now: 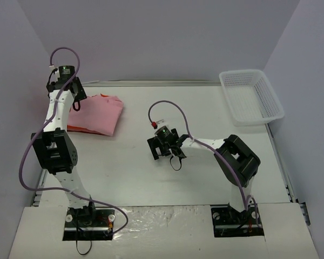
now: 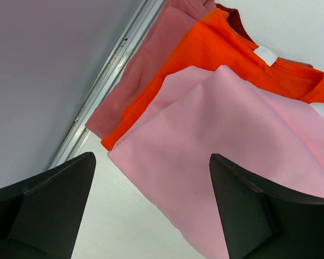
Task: Fold and stack the t-shirts
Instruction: Put the neatly folded tshirt into the corner of the board with the left arm
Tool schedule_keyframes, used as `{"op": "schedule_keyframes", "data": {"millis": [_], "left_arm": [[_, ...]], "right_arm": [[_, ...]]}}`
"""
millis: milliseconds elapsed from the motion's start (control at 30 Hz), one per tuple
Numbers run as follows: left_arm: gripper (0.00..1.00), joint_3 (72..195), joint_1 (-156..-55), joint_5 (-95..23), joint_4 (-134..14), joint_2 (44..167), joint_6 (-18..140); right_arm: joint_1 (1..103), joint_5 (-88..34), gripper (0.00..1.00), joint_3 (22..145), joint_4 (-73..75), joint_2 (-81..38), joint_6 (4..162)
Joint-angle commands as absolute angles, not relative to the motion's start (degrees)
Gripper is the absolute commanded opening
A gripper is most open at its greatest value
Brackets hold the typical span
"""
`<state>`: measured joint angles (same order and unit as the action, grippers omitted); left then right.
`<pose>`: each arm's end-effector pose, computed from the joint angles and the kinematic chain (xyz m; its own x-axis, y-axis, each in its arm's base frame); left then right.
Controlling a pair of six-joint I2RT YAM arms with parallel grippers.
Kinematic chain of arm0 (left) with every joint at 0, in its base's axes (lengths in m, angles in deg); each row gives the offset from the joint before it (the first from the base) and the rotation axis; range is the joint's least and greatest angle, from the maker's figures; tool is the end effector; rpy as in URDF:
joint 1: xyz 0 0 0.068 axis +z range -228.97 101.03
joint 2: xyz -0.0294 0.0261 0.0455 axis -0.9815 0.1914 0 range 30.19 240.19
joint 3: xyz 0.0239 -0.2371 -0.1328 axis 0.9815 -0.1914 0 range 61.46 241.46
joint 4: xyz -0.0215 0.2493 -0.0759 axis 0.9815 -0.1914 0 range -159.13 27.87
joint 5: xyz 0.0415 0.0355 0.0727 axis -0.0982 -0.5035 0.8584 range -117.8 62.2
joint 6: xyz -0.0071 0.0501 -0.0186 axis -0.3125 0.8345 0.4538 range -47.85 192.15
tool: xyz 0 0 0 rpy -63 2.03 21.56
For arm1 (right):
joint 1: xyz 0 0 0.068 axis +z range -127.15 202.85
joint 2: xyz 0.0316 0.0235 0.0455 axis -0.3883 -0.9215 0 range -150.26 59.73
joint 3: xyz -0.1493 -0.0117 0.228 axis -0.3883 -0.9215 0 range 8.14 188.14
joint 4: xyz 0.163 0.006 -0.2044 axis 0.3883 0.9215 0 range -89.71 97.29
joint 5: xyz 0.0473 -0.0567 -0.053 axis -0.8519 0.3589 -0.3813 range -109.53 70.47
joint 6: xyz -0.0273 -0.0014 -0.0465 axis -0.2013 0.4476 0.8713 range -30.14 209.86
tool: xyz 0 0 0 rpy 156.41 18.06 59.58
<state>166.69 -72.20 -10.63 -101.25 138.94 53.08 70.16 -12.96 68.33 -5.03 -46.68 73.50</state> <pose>0.4283 0.0612 0.3351 -0.5285 -0.3770 -0.7606 -0.5300 0.8464 -0.0512 0.2674 0.2841 0.1596 -0.6152 -0.2542 -0.7463 -0.5193 0.8429 0.1410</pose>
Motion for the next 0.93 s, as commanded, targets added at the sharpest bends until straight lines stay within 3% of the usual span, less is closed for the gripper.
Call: {"op": "schedule_keyframes", "data": {"millis": [0, 100, 300, 467, 667, 900], "left_arm": [[0.86, 168.34, -72.37, -7.94, -100.98, 133.65, 53.08], [0.86, 164.23, -73.78, -10.22, -99.23, 130.05, 51.85], [0.88, 158.93, -87.39, -7.76, -97.64, 122.58, 52.81], [0.88, 149.19, -96.51, -14.97, -93.53, 113.54, 48.33], [0.90, 144.61, -115.22, -5.50, -95.78, 108.16, 53.78], [0.90, 134.86, -119.13, -3.98, -92.37, 102.09, 52.99]], "right_arm": [[70.66, -16.81, 1.00, 64.04, 4.42, -51.45, 73.16], [70.66, -16.54, 1.00, 64.04, 4.25, -49.87, 73.43], [72.15, -11.81, 1.00, 67.20, 7.23, -42.93, 73.69], [73.29, -3.65, 1.00, 70.37, 11.28, -35.21, 73.78], [74.35, 4.37, 1.00, 67.39, 11.19, -25.19, 71.41], [74.53, 7.54, 1.00, 60.89, 9.71, -14.98, 68.77]]}}
